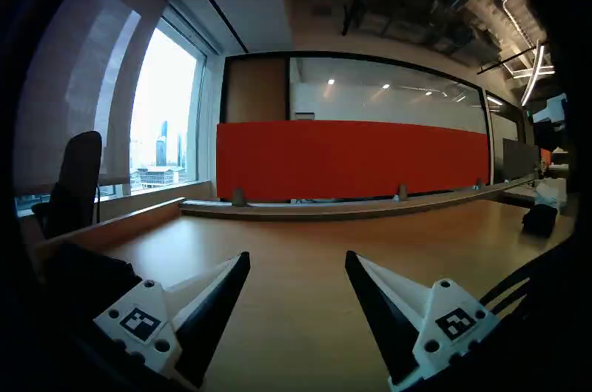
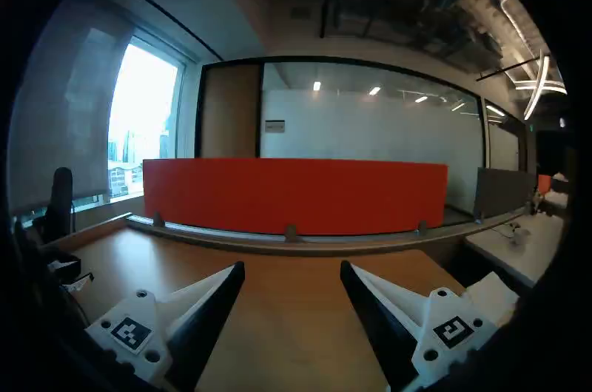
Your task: Fold towel
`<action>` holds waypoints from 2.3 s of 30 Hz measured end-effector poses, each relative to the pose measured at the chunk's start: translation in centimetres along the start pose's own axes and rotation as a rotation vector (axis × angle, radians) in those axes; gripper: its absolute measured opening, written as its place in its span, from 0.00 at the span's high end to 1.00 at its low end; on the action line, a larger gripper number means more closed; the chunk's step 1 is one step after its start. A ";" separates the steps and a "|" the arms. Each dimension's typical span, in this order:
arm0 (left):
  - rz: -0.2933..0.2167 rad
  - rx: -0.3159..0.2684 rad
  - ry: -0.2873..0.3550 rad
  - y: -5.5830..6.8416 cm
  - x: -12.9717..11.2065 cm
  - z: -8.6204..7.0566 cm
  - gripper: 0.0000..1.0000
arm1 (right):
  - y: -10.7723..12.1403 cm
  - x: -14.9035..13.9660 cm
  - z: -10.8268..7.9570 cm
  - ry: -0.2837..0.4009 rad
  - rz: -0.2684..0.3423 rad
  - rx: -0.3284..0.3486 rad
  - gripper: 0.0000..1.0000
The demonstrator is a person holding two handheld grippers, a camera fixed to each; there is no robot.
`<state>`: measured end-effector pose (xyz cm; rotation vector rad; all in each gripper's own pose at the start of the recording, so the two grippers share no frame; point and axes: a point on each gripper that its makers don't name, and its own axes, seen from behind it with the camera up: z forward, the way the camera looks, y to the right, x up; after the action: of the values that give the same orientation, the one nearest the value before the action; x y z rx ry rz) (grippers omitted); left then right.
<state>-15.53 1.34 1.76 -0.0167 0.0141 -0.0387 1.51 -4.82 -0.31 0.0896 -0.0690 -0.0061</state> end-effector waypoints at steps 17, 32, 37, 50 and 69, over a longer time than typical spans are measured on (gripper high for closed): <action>0.000 0.000 0.000 0.0 0.0 0.0 0.04 | 3.5 0.2 0.6 0.046 -0.025 -0.046 0.00; 0.000 0.000 0.000 0.0 -0.1 0.0 0.04 | 5.4 -4.8 1.3 0.080 0.027 -0.061 0.00; 0.000 0.000 0.000 0.0 -0.1 0.0 0.04 | 5.8 -6.9 1.3 0.089 0.040 -0.058 0.00; 0.000 0.000 0.001 0.0 -0.1 0.1 0.04 | 6.3 -11.0 1.9 0.092 0.077 -0.069 0.00; 0.000 0.000 0.001 0.0 -0.1 0.0 0.04 | 6.2 -14.9 2.4 0.068 0.048 -0.088 0.00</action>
<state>-15.66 1.34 1.80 -0.0165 0.0146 -0.0383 -13.48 1.29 1.62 0.0000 -0.0027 0.0420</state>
